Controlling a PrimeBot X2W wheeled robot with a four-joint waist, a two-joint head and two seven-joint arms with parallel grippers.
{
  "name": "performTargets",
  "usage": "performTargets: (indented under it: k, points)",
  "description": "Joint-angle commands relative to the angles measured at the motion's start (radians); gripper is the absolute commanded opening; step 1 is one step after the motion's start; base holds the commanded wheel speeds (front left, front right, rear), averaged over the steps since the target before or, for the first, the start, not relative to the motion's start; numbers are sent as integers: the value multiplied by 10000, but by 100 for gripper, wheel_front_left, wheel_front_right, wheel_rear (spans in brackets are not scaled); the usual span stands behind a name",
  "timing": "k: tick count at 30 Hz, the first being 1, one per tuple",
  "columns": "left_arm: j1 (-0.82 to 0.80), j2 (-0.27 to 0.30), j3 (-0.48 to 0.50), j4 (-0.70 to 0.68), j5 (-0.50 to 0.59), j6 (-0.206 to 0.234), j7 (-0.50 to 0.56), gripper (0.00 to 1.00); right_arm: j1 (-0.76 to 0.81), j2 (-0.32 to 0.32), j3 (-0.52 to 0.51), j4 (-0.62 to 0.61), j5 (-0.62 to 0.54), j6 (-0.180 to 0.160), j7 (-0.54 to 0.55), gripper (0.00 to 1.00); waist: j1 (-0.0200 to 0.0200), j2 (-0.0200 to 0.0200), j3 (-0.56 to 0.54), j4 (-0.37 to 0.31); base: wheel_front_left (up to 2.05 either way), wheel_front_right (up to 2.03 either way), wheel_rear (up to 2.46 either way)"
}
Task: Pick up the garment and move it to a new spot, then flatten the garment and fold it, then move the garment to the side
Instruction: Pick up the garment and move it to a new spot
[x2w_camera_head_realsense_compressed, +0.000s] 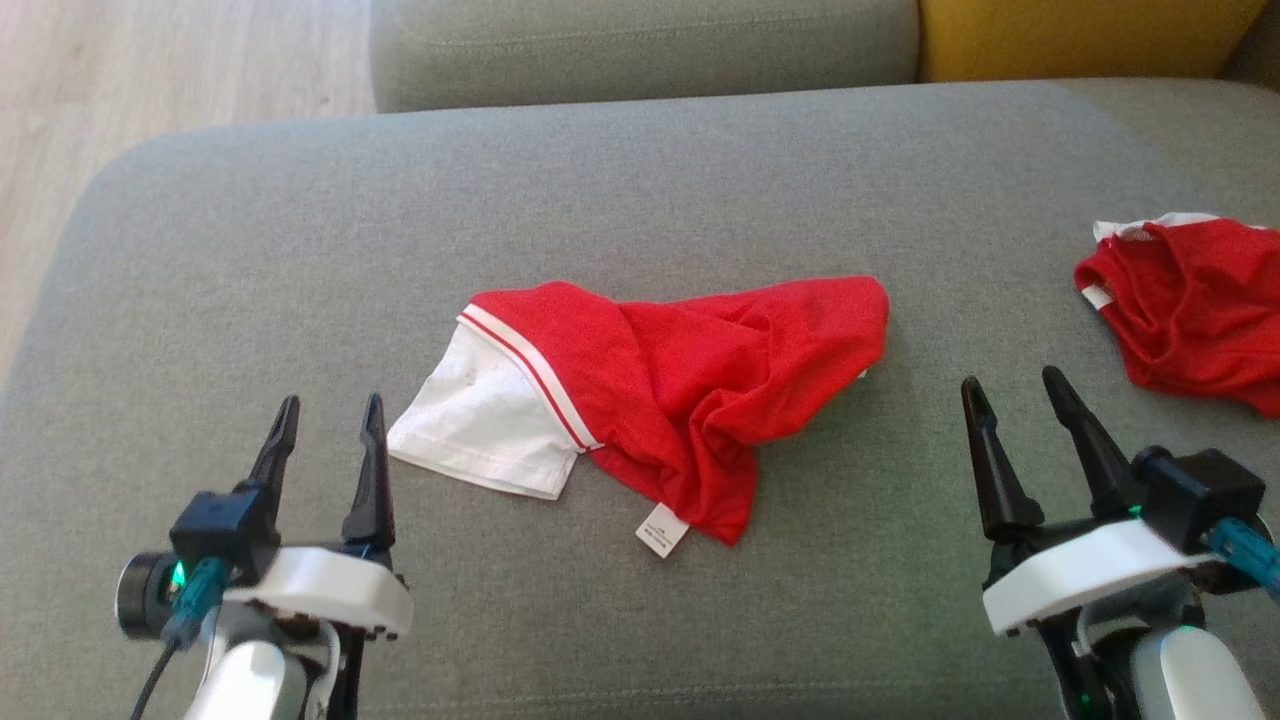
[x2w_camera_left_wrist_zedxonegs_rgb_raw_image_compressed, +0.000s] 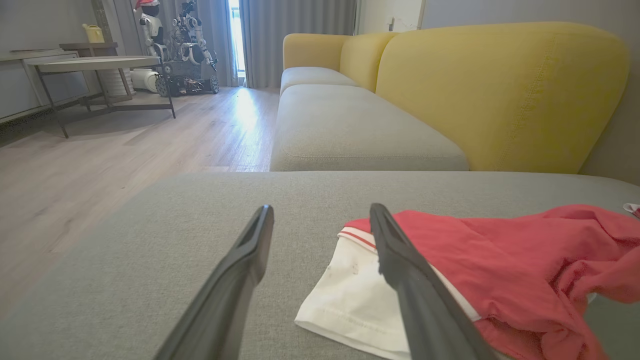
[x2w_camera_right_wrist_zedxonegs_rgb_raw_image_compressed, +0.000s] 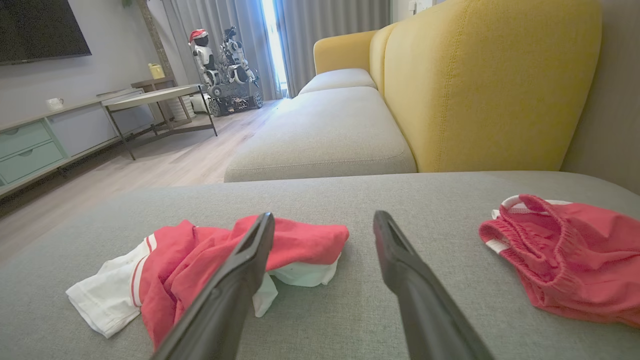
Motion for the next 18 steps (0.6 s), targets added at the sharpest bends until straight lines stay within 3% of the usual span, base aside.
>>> performTargets:
  k: [1,18]
  points:
    - [-308,261,460,-362,-12,57,-89,100,-204,-238,196,-396,-112,33,21,100,0,0,-60,9,0,0,0]
    - [577,545,346,-795,-101,246,284,100,324,-327,-38,-750,-437,33,227,100,0,0,-587,-32,0,0,0]
